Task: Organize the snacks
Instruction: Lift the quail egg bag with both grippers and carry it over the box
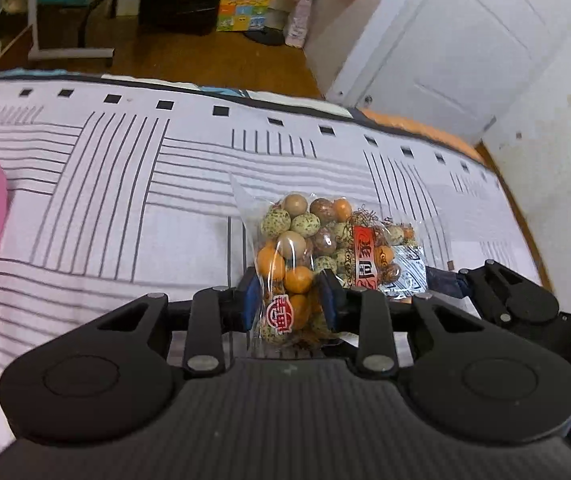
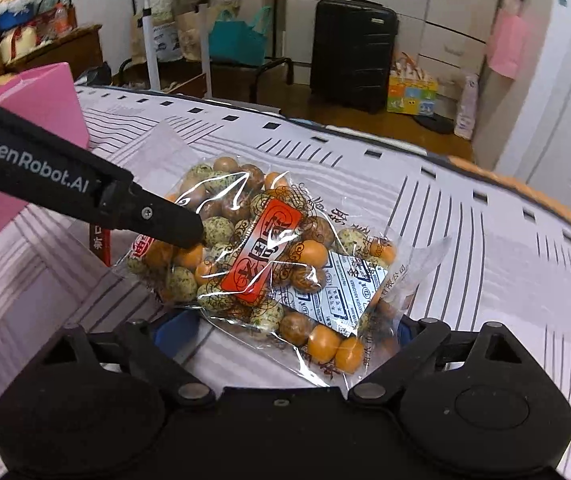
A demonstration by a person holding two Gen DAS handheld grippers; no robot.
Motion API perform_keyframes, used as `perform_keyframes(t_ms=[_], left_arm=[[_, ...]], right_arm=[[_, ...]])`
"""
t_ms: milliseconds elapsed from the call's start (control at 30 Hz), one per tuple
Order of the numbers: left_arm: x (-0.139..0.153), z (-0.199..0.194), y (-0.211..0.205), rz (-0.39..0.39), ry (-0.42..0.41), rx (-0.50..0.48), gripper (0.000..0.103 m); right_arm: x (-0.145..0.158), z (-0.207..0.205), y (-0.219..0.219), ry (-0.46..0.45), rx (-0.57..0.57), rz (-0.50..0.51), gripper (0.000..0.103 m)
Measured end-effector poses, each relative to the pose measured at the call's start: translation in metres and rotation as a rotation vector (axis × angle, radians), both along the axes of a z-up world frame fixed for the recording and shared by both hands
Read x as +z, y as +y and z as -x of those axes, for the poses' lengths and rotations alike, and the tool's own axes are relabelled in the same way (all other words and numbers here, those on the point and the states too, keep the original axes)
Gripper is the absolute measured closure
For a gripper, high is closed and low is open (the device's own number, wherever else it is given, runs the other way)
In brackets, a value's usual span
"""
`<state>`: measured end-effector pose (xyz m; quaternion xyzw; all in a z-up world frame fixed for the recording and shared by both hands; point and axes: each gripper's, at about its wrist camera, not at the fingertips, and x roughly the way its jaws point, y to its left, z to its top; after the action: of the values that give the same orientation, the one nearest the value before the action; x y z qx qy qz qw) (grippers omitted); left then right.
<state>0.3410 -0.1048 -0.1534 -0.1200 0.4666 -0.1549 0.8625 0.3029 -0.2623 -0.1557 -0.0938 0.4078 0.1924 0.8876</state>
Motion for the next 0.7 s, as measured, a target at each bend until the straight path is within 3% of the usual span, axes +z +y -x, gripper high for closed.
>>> perform_keyframes(t_ms=[233,467,700], left_arm=[[0.016,0.034,0.004,-0.039,0.019,-0.024,0.073],[0.024,0.072,0.009,-0.089,0.075,-0.071,0.073],[0.047,0.108,0.028,-0.058,0.098,-0.071,0.071]], right_arm=[[0.008,0.04,0.005,0.027,-0.055,-0.048,0.008],[0.017,0.077,0.022,0.07,-0.05,0.005,0.008],[0.041,0.118,0.032,0.064,-0.045,-0.024,0.008]])
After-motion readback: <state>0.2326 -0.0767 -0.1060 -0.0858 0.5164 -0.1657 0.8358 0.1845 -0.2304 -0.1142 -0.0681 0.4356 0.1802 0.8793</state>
